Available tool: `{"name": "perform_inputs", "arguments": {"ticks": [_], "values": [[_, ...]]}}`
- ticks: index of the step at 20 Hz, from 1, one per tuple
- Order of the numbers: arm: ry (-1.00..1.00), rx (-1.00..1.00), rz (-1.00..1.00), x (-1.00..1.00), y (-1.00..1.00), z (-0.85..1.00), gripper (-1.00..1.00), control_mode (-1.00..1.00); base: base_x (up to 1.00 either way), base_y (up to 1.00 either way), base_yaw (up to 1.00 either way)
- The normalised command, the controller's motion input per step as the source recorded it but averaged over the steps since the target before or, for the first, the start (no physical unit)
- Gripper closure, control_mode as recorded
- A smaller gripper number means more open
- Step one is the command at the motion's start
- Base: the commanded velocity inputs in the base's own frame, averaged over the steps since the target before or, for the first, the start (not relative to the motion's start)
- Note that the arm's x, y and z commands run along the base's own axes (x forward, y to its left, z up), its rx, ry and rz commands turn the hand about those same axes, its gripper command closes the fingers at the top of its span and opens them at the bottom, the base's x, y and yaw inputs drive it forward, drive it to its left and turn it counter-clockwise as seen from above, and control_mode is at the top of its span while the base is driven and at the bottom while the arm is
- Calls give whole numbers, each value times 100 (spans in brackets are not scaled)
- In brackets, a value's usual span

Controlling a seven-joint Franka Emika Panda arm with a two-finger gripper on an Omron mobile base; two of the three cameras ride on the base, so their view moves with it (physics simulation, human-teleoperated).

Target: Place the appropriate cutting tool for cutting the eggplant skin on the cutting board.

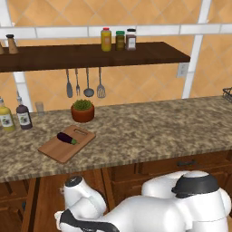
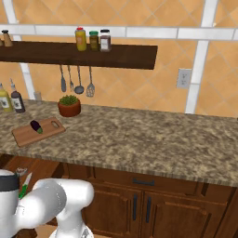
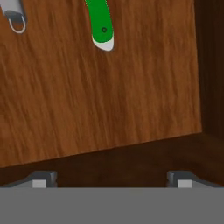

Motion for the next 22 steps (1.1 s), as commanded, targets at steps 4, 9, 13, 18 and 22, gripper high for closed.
{"name": "perform_inputs", "arguments": {"ticks": [4, 9, 13, 18, 22], "values": [[-6, 0, -1, 100, 14, 12, -100, -100, 0, 0, 0], [-6, -2, 0, 78, 58, 9, -100, -100, 0, 0, 0], [-4, -7, 0, 1, 90, 0, -100, -100, 0, 0, 0], [-14, -9, 0, 49, 55, 0, -100, -100, 0, 0, 0], [-1, -7, 2, 35, 0, 0, -100, -100, 0, 0, 0]]}}
